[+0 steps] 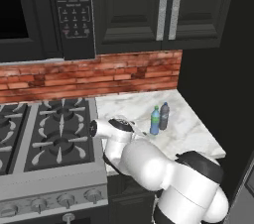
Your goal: Take the bottled waters from the counter and place them in the freezer to freeze. Close the freezer door after placing the bottles.
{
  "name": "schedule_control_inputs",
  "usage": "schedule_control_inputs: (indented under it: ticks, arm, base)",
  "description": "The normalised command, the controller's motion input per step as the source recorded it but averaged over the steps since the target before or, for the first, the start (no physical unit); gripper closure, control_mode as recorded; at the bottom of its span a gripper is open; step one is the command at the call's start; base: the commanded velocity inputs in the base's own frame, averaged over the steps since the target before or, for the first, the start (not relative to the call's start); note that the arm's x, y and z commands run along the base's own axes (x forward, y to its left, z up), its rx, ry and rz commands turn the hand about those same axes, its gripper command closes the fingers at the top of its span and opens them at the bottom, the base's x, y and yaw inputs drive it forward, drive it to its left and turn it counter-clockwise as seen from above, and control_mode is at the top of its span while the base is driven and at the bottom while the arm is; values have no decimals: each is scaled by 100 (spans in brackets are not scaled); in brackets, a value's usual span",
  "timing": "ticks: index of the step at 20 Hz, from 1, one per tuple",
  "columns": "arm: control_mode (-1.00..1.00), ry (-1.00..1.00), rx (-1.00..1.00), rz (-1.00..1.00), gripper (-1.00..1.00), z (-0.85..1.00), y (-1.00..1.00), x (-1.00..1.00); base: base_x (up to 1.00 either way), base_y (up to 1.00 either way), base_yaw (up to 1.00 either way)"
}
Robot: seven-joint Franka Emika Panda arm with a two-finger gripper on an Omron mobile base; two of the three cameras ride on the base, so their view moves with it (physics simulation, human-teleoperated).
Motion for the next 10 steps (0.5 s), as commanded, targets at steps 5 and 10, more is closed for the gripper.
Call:
schedule_control_inputs:
  ticks: [5,10]
  arm:
    - [-100,1,4,0,-100,0,-26,25]
    - [-100,0,0,0,-100,0,-26,7]
  base:
    - [0,0,0]
    - [0,0,0]
